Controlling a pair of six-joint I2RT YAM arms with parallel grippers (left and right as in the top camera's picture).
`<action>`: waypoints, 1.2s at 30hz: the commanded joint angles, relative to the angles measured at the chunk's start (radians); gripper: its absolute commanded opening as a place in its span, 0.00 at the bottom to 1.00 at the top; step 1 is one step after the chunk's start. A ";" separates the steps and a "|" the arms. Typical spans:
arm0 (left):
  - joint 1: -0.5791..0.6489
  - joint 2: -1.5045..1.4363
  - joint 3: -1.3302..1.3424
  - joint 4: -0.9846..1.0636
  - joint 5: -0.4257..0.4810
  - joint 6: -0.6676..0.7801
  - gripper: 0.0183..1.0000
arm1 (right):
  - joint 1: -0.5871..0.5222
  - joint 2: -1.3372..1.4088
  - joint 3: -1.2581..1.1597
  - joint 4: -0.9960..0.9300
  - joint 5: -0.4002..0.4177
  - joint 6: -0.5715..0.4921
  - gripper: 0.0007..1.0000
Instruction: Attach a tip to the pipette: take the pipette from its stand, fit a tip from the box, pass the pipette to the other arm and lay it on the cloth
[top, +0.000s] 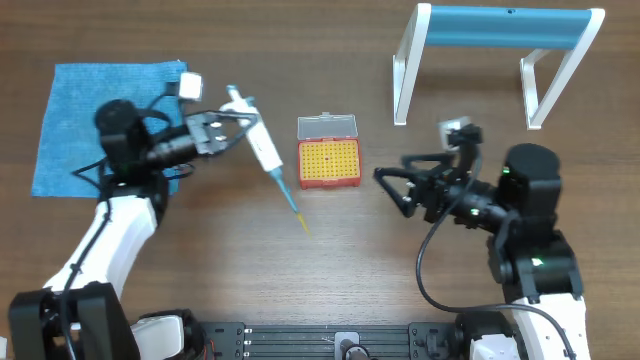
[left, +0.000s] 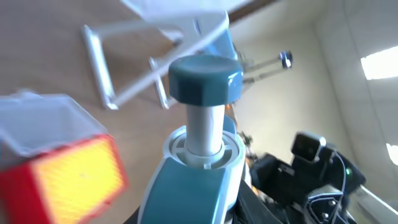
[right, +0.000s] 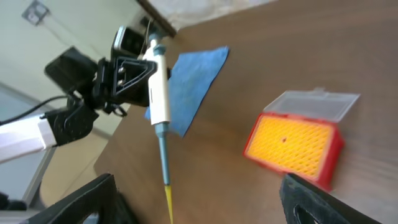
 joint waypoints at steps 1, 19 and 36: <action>0.084 0.002 0.017 -0.002 0.014 0.049 0.01 | -0.062 -0.048 0.013 0.002 -0.037 -0.023 0.85; 0.243 0.030 0.359 -1.082 -0.705 0.845 0.01 | -0.071 -0.046 0.013 -0.031 -0.047 0.073 0.85; 0.272 0.970 1.744 -1.878 -1.344 1.190 0.01 | -0.071 -0.047 0.013 -0.222 0.032 0.155 0.85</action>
